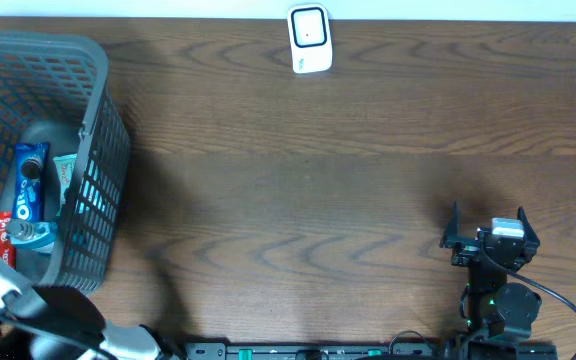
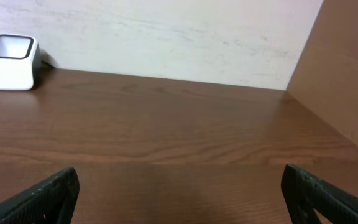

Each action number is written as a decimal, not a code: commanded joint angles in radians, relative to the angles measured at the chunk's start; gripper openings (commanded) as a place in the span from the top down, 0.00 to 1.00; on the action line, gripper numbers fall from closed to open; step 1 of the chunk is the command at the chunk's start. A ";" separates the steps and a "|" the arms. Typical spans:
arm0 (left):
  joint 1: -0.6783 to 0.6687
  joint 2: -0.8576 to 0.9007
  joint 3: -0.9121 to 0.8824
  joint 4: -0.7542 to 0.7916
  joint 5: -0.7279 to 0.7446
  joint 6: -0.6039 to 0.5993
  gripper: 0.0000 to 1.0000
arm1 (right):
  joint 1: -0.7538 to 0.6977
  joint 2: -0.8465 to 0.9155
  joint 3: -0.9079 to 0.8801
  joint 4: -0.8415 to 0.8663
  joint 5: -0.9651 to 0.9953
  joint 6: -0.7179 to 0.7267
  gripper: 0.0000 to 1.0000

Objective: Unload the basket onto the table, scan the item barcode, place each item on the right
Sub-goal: 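Move the left gripper over the basket and reach down inside, then grasp the teal bottle with the left gripper and lift it out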

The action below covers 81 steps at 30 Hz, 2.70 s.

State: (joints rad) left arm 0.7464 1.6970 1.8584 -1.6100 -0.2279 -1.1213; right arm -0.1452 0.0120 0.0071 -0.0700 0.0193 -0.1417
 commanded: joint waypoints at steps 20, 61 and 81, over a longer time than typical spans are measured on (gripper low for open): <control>-0.031 0.153 -0.130 0.046 0.113 0.126 0.08 | 0.009 -0.005 -0.002 -0.002 0.005 0.006 0.01; -0.056 0.094 -0.198 0.144 0.090 0.187 0.70 | 0.009 -0.005 -0.002 -0.002 0.005 0.006 0.01; -0.057 -0.152 0.003 0.231 0.376 0.283 0.67 | 0.009 -0.005 -0.002 -0.002 0.005 0.006 0.01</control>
State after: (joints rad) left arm 0.6907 1.6016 1.8175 -1.4006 0.0650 -0.8738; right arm -0.1452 0.0120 0.0071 -0.0704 0.0189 -0.1417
